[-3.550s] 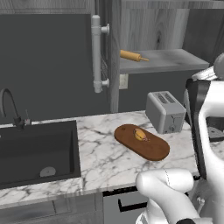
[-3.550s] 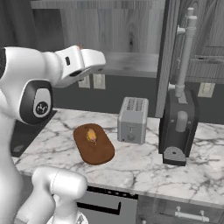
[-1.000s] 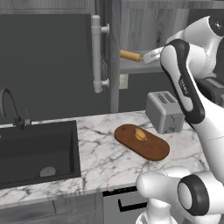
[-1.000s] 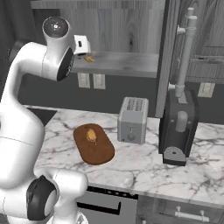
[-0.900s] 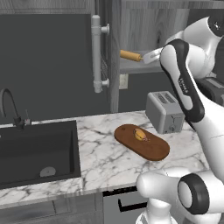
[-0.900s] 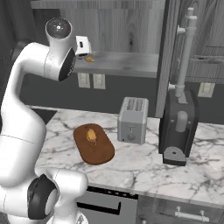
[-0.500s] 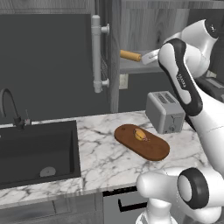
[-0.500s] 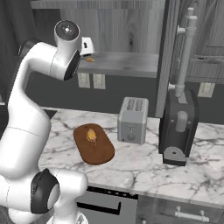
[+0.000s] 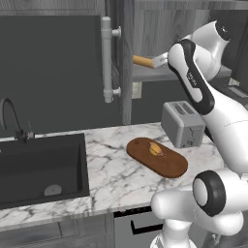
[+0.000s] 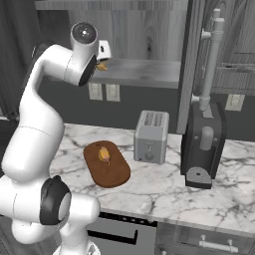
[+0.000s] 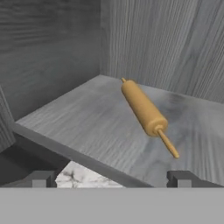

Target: Open the cabinet, retrieve the rolling pin, and place it next to the meat on the cutting board to prepare for tenderizing.

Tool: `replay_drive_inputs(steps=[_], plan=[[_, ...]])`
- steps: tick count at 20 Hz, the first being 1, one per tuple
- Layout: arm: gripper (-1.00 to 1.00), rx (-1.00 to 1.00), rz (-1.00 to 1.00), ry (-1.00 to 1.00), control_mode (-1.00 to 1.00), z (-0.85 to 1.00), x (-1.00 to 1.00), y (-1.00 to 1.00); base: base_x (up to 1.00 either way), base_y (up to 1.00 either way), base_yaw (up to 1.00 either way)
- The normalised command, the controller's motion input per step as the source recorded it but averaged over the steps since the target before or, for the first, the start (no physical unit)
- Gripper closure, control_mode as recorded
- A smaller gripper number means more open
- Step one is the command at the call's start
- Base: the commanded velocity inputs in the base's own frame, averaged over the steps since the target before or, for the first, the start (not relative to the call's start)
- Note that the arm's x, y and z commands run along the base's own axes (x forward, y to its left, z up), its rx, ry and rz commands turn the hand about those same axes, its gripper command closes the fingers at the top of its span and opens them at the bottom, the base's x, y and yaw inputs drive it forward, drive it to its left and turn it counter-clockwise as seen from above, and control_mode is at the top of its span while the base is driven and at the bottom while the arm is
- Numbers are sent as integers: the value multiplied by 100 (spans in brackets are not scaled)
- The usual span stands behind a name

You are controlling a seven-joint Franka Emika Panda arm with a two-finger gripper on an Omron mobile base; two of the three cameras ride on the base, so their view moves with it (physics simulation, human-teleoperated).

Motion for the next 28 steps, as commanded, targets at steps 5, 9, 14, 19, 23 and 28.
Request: replay_drive_inputs(steps=[5,9,14,19,23,28], plan=[[-100,0,0,0,-100,0,38,0,0,0,0],[-100,0,1,0,-100,0,33,0,0,0,0],[-100,0,3,0,-100,-5,23,0,0,0,0],[-100,0,4,0,-100,-9,18,0,0,0,0],[-100,0,4,0,-100,-6,18,0,0,0,0],[-100,0,4,0,-100,-7,14,0,0,0,0]])
